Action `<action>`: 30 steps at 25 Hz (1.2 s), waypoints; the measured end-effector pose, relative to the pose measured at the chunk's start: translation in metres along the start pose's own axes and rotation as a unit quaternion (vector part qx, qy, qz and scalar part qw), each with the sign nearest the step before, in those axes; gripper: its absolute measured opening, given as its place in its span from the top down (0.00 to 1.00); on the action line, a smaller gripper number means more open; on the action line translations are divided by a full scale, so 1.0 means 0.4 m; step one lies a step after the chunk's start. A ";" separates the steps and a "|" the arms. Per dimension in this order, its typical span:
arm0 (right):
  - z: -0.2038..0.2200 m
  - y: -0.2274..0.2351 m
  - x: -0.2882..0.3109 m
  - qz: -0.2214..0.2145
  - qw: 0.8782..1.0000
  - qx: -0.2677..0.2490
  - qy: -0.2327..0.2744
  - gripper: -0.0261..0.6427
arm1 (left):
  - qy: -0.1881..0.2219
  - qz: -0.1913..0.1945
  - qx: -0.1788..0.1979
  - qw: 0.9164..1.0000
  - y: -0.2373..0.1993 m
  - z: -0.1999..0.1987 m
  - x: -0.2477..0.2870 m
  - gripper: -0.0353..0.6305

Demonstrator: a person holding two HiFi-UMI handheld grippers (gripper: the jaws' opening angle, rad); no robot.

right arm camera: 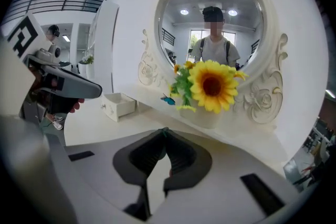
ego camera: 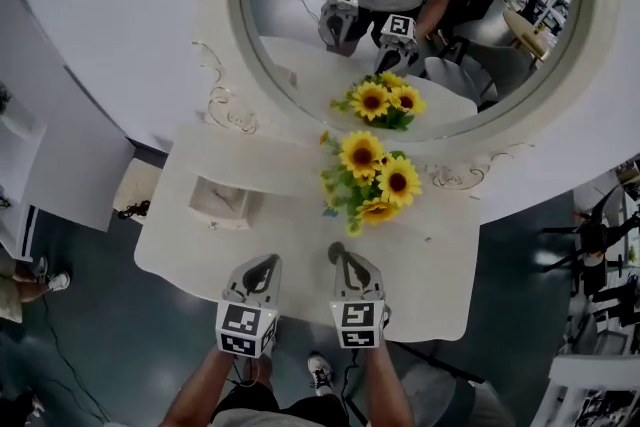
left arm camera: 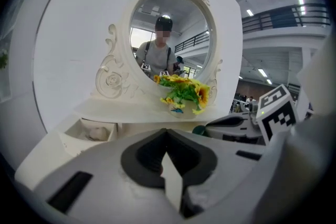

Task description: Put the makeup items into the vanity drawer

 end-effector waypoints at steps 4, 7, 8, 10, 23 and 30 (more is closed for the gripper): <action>-0.076 -0.030 -0.026 -0.016 1.000 -0.005 0.026 0.91 | 0.018 -0.026 0.001 0.999 -0.024 -0.044 -0.061 0.95; -0.134 -0.062 -0.042 -0.033 0.998 -0.008 0.047 0.91 | 0.032 -0.047 0.001 0.998 -0.045 -0.076 -0.107 0.95; -0.153 -0.074 -0.046 -0.039 0.998 -0.009 0.054 0.91 | 0.036 -0.054 0.000 0.998 -0.053 -0.084 -0.122 0.95; -0.188 -0.103 -0.052 -0.051 0.996 -0.010 0.067 0.91 | 0.043 -0.068 -0.002 0.997 -0.071 -0.095 -0.153 0.95; -0.339 -0.352 0.026 -0.128 0.985 -0.032 0.109 0.91 | 0.061 -0.144 -0.026 0.987 -0.255 -0.090 -0.316 0.95; -0.370 -0.467 0.107 -0.150 0.983 -0.044 0.098 0.91 | 0.055 -0.158 -0.043 0.985 -0.363 -0.072 -0.349 0.95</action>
Point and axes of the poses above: the fingertips, and each gripper's own axes: x forward along the fingers, y to its right, z out of its underside, the point moved 3 cm from there along -x, backward along the fingers, and after that the axes turned 14 degrees about z, right-handed, at the moved point
